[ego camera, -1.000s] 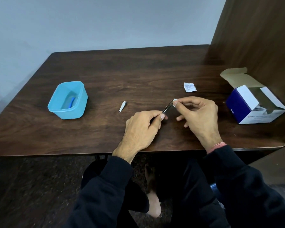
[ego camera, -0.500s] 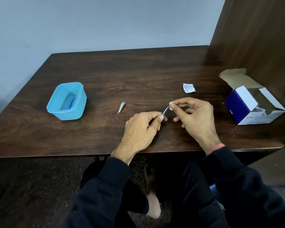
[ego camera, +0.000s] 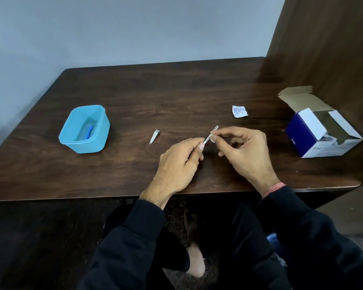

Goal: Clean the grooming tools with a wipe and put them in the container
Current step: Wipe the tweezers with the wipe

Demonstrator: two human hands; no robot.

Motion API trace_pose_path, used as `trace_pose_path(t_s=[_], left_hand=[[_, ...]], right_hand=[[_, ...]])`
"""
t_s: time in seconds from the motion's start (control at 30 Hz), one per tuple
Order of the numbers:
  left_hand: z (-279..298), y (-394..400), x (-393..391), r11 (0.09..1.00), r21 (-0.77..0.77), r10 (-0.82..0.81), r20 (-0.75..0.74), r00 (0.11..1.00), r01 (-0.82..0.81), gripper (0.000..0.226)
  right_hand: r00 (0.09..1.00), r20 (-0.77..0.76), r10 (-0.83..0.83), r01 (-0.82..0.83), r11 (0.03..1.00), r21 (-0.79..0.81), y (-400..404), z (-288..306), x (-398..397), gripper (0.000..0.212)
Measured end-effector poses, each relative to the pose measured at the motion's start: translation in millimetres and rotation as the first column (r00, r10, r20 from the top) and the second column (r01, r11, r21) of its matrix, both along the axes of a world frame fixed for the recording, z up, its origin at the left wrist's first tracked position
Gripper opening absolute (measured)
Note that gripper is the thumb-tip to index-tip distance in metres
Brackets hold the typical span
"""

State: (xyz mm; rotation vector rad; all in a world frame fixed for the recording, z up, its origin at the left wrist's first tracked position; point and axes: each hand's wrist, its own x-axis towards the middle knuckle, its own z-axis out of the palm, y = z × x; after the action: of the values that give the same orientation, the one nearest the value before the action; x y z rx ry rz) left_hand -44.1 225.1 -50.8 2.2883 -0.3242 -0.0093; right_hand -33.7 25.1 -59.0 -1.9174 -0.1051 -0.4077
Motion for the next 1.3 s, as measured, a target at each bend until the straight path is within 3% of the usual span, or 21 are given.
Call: trace_pose_path(t_s=[0.17, 0.27, 0.43, 0.57, 0.7, 0.83, 0.97, 1.1, 1.3], left_hand=[[-2, -1, -1, 1.0, 0.016, -0.015, 0.029, 0.999, 0.014, 0.033], [-4, -1, 0, 0.998, 0.056, -0.016, 0.047, 0.999, 0.013, 0.028], [-2, -2, 0, 0.995, 0.098, -0.032, 0.05, 0.998, 0.027, 0.027], [-2, -1, 1, 0.996, 0.085, -0.015, 0.029, 0.999, 0.013, 0.023], [-1, -1, 3, 0.995, 0.099, 0.004, -0.001, 1.0, -0.004, 0.024], [1, 1, 3, 0.998, 0.059, -0.021, -0.009, 1.0, 0.022, 0.027], [3, 1, 5, 0.998, 0.059, -0.034, -0.027, 0.999, 0.036, 0.023], [1, 3, 4, 0.998, 0.016, -0.053, -0.02, 0.998, 0.054, 0.027], [2, 0, 2, 0.996, 0.064, -0.057, -0.008, 0.998, 0.057, 0.032]], right_hand=[[1.0, 0.002, -0.025, 0.025, 0.997, 0.071, -1, -2, 3, 0.007], [0.998, -0.005, 0.07, -0.07, 0.998, -0.009, -1, -5, 1, 0.008], [0.998, 0.04, -0.055, 0.055, 0.998, -0.006, -4, -9, 5, 0.009], [0.997, 0.046, 0.056, -0.05, 0.99, -0.132, -3, -9, 1, 0.007], [0.997, 0.054, -0.06, 0.064, 0.995, -0.077, -5, -10, 6, 0.007], [0.995, 0.007, 0.101, -0.099, 0.988, -0.117, -4, -9, 3, 0.009], [0.999, 0.01, 0.031, -0.03, 0.993, -0.111, -6, -10, 7, 0.009], [0.991, 0.007, 0.131, -0.129, 0.985, -0.116, -5, -11, 5, 0.008], [0.993, 0.015, 0.113, -0.111, 0.989, -0.098, -6, -11, 6, 0.009]])
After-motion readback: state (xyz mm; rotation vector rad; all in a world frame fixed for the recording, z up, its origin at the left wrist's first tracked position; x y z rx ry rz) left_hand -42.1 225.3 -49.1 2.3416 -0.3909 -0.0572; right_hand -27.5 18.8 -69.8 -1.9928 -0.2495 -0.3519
